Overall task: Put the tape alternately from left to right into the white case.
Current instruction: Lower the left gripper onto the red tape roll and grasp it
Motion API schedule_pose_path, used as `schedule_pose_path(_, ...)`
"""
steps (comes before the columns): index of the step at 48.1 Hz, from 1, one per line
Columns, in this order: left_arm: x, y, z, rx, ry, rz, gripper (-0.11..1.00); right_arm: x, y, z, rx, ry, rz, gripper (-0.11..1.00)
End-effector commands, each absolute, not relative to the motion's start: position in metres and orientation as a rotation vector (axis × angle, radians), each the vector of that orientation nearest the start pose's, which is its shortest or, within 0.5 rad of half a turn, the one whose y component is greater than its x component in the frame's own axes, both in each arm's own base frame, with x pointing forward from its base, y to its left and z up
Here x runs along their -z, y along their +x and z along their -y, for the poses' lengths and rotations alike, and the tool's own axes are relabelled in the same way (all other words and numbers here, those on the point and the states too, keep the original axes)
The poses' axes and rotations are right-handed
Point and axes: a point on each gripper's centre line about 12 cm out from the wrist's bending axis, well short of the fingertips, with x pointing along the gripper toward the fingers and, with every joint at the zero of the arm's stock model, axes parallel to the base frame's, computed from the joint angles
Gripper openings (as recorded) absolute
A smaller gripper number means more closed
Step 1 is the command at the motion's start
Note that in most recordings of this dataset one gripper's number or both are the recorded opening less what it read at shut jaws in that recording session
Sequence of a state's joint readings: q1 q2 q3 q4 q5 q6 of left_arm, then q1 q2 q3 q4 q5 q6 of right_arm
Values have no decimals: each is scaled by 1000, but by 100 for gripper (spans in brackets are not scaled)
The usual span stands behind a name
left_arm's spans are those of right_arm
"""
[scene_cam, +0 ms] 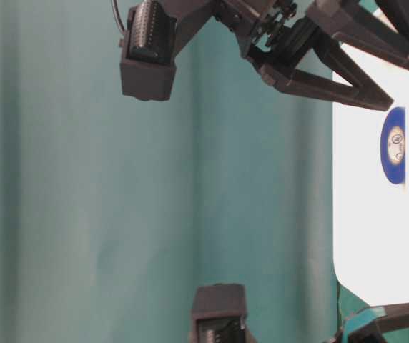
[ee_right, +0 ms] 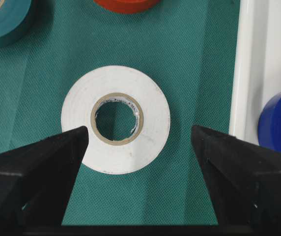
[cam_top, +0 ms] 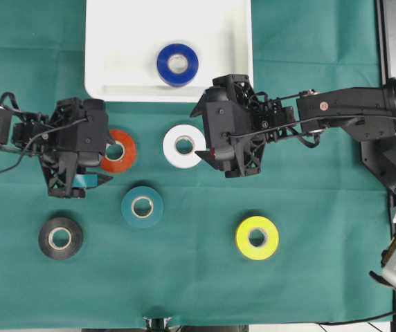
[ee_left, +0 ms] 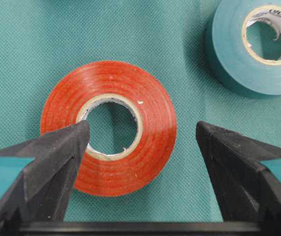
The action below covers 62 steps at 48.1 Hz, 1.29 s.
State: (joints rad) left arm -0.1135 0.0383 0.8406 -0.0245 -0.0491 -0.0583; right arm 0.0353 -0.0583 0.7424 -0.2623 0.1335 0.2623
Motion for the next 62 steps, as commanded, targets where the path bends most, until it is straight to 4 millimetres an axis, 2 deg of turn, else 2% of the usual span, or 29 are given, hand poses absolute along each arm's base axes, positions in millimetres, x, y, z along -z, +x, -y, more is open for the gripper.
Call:
schedule_pose_path(1, -113, 349, 42, 81, -28, -802, 93, -167, 358, -10, -5, -27, -771, 83)
schedule_pose_path(18, -96, 356, 48, 91, -20, -845, 93, -167, 358, -10, -5, -27, -771, 83)
schedule_pose_path(35, -95, 354, 48, 91, -20, -850, 90, -167, 358, -9, -4, -26, -771, 83)
schedule_pose_path(38, -94, 354, 48, 90, -20, -854, 84, -167, 358, -10, -5, -27, -771, 83)
schedule_pose_path(40, -93, 354, 48, 91, -18, -859, 77, -167, 358, -10, -6, -27, -770, 83)
schedule_pose_path(48, -93, 354, 48, 90, -19, -859, 32, -167, 358, -9, -5, -26, -767, 83)
schedule_pose_path(62, -94, 353, 48, 89, -21, -857, 31, -167, 358, -10, -6, -27, -767, 83)
